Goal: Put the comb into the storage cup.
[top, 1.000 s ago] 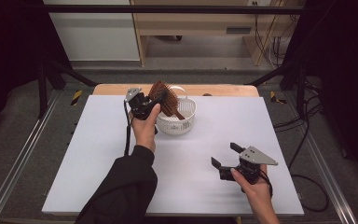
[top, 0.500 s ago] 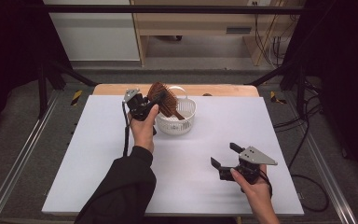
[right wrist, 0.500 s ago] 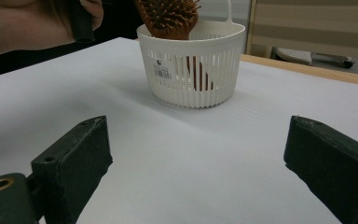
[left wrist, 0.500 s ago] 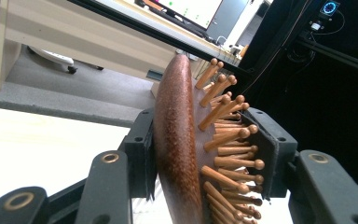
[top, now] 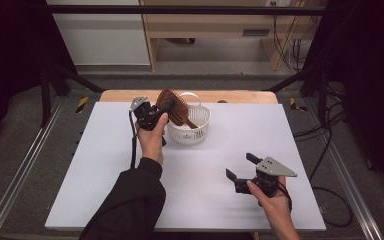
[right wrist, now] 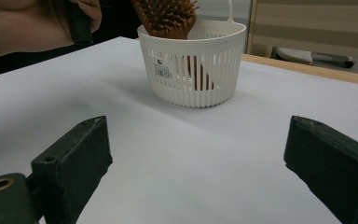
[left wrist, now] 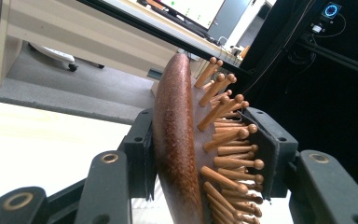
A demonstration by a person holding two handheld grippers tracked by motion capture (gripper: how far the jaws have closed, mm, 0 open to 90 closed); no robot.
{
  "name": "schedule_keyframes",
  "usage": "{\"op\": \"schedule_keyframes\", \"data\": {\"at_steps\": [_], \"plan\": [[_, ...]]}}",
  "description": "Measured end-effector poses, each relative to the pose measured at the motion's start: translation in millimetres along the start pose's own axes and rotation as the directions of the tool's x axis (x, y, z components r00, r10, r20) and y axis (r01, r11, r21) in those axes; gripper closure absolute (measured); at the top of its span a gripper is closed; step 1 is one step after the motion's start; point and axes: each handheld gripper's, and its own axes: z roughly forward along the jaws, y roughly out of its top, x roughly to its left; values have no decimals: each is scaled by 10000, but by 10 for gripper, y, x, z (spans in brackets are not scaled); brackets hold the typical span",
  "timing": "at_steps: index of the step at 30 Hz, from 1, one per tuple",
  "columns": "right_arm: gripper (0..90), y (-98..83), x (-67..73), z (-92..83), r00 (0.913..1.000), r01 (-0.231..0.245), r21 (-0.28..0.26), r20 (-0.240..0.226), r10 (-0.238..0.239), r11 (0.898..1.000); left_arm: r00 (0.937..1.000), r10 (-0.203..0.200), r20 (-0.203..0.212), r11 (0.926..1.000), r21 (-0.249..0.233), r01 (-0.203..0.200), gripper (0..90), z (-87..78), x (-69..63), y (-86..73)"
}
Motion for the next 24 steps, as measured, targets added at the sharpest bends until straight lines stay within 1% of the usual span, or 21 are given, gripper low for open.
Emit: {"op": "schedule_keyframes", "data": {"at_steps": [5,11,24], "plan": [[75,-1,9,7,10000,14,17,-47,-14,10000,10000,-52,-28,10000,6,52,488,-6,24,-6],[75,-2,6,8,10000,7,24,-39,-7,10000,9997,-220,-49,9998,-5,220,486,-18,55,-15],[75,-4,9,12,10000,20,46,-67,-19,10000,9995,-298,-110,9996,27,298,480,-29,99,-27]]}}
